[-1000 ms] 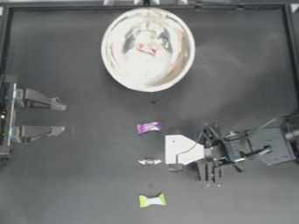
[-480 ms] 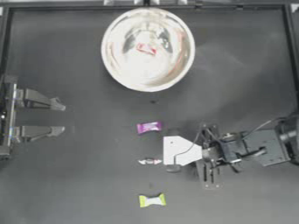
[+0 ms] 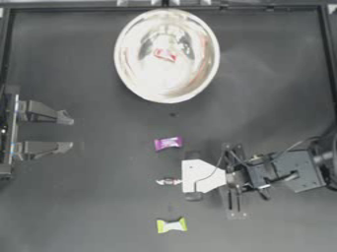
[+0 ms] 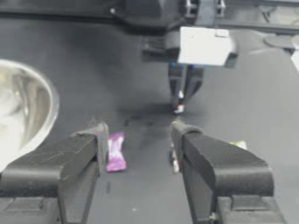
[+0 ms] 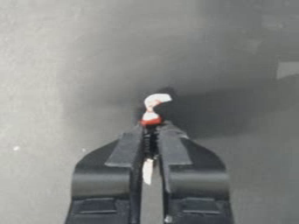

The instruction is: Put candies in bowl

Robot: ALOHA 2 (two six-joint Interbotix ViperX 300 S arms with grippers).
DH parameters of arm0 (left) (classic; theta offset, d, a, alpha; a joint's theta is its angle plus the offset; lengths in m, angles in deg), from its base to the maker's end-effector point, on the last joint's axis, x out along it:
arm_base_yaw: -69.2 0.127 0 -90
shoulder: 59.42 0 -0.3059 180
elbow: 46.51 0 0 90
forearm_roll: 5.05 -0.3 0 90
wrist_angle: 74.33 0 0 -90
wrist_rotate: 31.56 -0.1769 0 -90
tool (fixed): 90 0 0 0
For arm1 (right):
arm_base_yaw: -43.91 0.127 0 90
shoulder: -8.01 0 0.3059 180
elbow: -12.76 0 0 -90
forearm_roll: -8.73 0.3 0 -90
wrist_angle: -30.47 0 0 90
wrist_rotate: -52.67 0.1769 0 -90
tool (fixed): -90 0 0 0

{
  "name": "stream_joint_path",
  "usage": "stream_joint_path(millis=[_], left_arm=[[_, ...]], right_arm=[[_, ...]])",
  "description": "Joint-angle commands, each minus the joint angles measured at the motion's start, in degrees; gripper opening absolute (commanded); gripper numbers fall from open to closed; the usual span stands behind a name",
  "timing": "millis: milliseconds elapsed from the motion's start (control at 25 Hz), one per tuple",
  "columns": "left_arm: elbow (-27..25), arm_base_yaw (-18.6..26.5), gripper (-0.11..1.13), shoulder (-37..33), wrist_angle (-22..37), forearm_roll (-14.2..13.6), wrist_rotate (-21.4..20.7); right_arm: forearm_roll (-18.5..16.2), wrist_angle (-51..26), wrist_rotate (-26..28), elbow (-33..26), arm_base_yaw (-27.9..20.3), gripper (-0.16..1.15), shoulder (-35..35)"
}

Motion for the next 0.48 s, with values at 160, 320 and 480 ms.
stream_joint_path(millis=[160,320,480], left_arm=[[0.62,0.18,0.84,0.79,-0.18,0.53,0.09],[0.44,0.18,0.84,0.7,-0.26,0.53,0.09],[0.26,0.35,0.84,0.88,-0.18,0.62,0.09]], right_arm=[[-0.53,0.0,0.18,-0.09,-0.18,0.37,3.34],[-1.49,1.58,0.18,0.79,-1.85,0.36,8.7],[-3.43,6.06,0.09,2.2,-4.83,0.36,15.47]])
